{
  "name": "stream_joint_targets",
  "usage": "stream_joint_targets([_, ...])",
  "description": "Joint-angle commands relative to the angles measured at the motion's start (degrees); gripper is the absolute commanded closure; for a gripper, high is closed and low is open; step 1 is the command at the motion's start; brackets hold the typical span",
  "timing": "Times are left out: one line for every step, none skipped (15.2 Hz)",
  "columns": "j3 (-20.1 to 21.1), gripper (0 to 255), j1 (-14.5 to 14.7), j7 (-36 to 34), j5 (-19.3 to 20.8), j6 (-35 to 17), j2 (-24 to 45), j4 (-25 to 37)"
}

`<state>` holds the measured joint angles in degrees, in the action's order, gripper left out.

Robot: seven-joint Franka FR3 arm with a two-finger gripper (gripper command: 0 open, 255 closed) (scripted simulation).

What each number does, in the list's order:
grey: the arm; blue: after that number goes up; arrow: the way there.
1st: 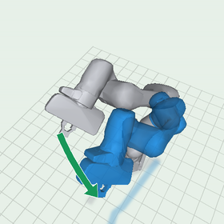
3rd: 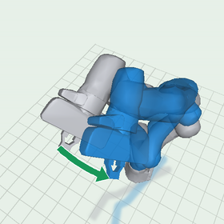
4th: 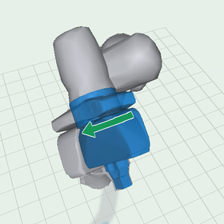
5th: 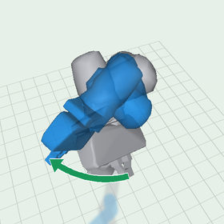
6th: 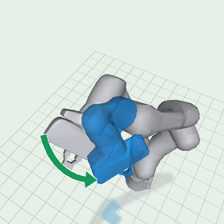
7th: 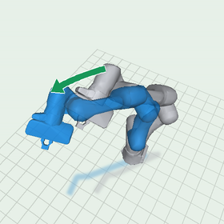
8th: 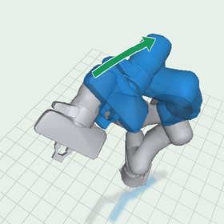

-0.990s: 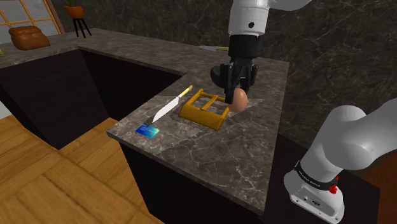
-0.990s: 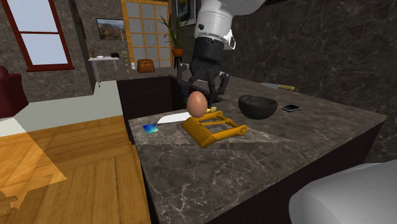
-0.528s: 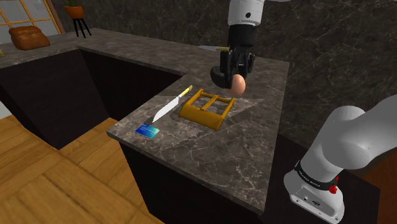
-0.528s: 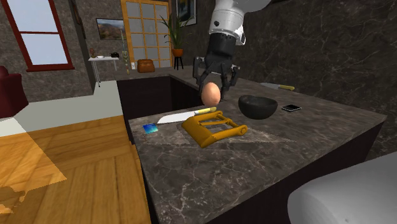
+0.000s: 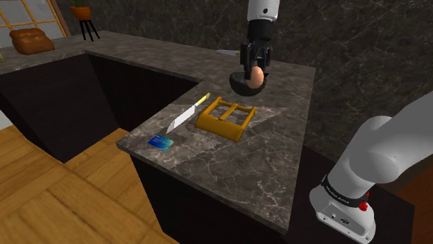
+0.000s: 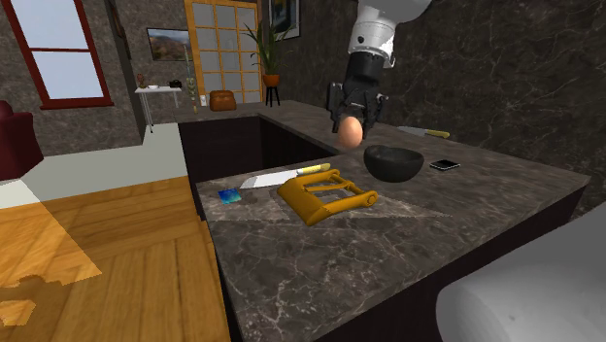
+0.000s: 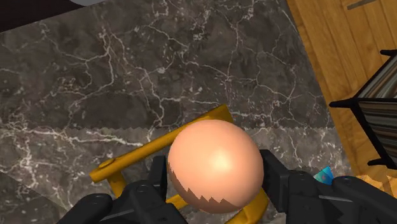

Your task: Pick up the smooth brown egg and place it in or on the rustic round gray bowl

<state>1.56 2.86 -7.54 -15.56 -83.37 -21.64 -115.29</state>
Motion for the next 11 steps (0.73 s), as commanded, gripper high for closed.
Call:
stream_joint_targets([-1.7,255,-0.9,2.5,1.1,0.3,2.6,2.3])
stream_joint_targets([-2.4,255,-1.3,3.6,1.6,0.6,4.0,3.7])
stream_joint_targets([-3.2,255,-1.7,4.6,2.0,0.9,5.5,5.2])
stream_joint_targets([-3.9,255,-2.1,5.7,2.3,1.3,7.0,6.9])
stream_joint_targets([-4.6,255,-2.5,6.8,2.6,1.6,8.6,8.5])
stream_joint_targets([-5.3,255,-2.9,7.8,2.9,2.0,10.2,10.3])
stream_joint_targets([-6.0,255,-3.4,8.9,3.2,2.5,11.9,12.1])
stream_joint_targets([-6.6,255,-3.8,9.9,3.4,2.9,13.6,14.1])
stream_joint_targets([-7.3,255,-4.3,10.9,3.5,3.5,15.3,16.1])
stream_joint_targets([-7.9,255,-4.7,12.0,3.6,4.0,17.1,18.2])
stream_joint_targets([-8.5,255,-5.2,13.0,3.7,4.6,19.0,20.4])
